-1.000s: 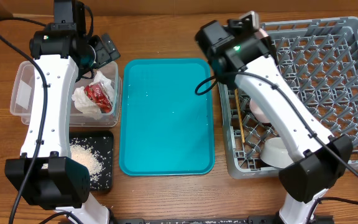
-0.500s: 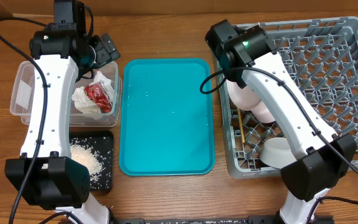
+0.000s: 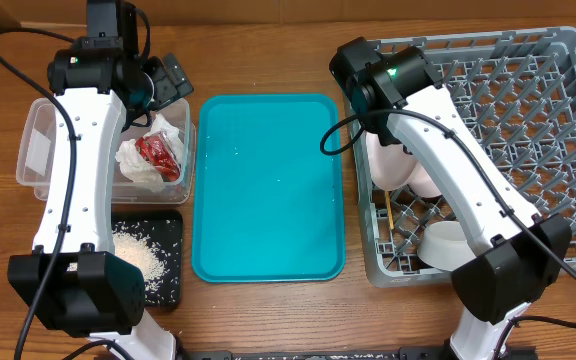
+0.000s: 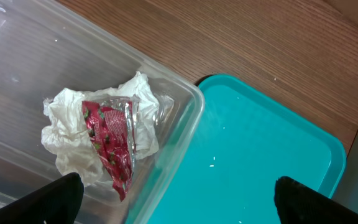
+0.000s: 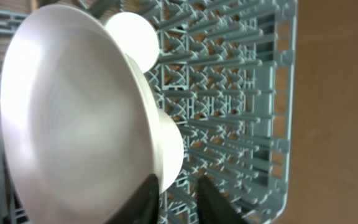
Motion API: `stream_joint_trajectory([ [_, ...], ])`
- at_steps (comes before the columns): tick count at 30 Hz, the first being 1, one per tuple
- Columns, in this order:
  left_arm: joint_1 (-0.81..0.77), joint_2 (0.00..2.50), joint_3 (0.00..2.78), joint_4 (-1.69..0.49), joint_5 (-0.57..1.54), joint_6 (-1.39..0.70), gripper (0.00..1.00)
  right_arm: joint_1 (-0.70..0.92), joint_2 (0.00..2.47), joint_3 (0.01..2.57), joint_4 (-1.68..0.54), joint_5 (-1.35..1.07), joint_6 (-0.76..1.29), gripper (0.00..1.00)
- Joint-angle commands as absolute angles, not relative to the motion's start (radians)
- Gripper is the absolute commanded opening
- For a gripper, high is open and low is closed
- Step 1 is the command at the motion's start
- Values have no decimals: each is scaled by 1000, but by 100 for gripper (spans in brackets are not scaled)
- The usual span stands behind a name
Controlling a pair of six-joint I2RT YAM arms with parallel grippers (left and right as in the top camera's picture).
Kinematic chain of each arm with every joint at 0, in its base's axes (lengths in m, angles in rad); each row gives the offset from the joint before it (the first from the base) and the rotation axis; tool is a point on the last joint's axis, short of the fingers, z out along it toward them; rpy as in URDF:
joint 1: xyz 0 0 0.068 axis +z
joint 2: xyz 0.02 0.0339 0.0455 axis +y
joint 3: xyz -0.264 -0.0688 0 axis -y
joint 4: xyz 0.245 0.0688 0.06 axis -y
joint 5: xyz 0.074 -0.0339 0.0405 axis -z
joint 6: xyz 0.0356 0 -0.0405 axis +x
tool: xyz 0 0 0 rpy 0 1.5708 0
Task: Sort waste into correct bins and load items into the dishwasher
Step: 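Stand the white plate upright in the rack's left slots and release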
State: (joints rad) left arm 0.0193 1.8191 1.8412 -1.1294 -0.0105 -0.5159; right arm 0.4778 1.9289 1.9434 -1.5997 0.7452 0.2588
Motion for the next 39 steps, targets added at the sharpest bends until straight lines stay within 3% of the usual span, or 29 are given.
stream_joint_trajectory([
  [1,12,1805,1856,-1126,-7,-504,100,476,1921,1943,-1599,727,263,35],
  [2,12,1805,1856,-1126,-7,-504,100,476,1921,1943,-1599,727,263,45],
  [6,12,1805,1856,-1126,-7,-504,100,476,1921,1943,-1574,727,264,62],
  [7,12,1805,1856,-1126,-7,-504,100,476,1921,1943,-1555,727,264,70],
  [13,12,1805,1856,-1126,-7,-505,100,476,1921,1943,-1323,702,263,85],
  [16,12,1805,1856,-1126,-7,-505,100,476,1921,1943,-1214,559,263,100],
  [22,12,1805,1856,-1126,-7,-504,100,476,1921,1943,-1087,204,263,100],
  [39,12,1805,1856,-1126,-7,-504,100,476,1921,1943,-1086,196,263,100],
])
